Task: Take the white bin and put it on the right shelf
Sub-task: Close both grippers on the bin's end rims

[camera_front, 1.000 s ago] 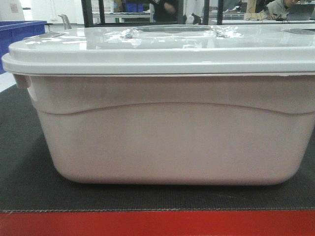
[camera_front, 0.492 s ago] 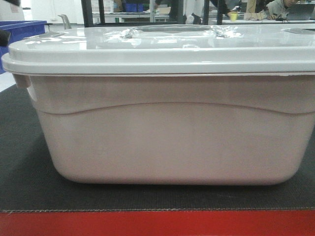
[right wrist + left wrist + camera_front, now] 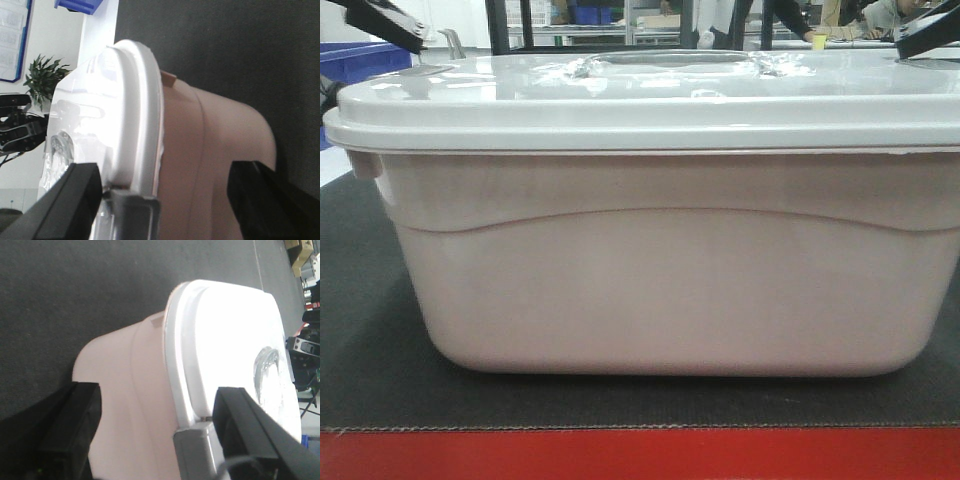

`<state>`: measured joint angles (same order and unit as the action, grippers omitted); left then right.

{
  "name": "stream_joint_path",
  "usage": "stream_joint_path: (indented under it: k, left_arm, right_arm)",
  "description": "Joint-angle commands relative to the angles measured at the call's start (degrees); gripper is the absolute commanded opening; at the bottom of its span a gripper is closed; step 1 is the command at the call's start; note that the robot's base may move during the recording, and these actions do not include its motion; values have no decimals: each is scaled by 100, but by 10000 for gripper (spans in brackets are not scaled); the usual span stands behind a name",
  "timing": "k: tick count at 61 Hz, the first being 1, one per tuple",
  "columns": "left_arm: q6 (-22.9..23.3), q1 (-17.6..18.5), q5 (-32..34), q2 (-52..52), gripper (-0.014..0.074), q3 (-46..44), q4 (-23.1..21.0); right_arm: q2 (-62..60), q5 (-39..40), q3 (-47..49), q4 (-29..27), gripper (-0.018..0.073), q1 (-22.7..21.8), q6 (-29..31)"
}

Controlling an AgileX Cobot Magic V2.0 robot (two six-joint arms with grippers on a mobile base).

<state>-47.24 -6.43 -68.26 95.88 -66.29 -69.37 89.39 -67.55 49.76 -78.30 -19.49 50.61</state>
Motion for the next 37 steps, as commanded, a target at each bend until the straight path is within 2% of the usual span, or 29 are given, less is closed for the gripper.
stream_joint_path:
  k: [1,15,31,37]
  left_arm:
    - [-34,130,-645,-212,379,-175,-560]
    - [-34,353,-695,-212,379,-175,-785]
    - [32,560,-712,-212,375,-175,-988]
    - [77,619,-712,-212,357,-175,-1000]
  right_arm:
    - [-120,-886,98,-587,613,138,127]
    - [-62,-886,98,-747,613,486,243]
    - [-62,-886,98,-756,610,497,248]
    - [-62,-886,98,-760,555,497,248]
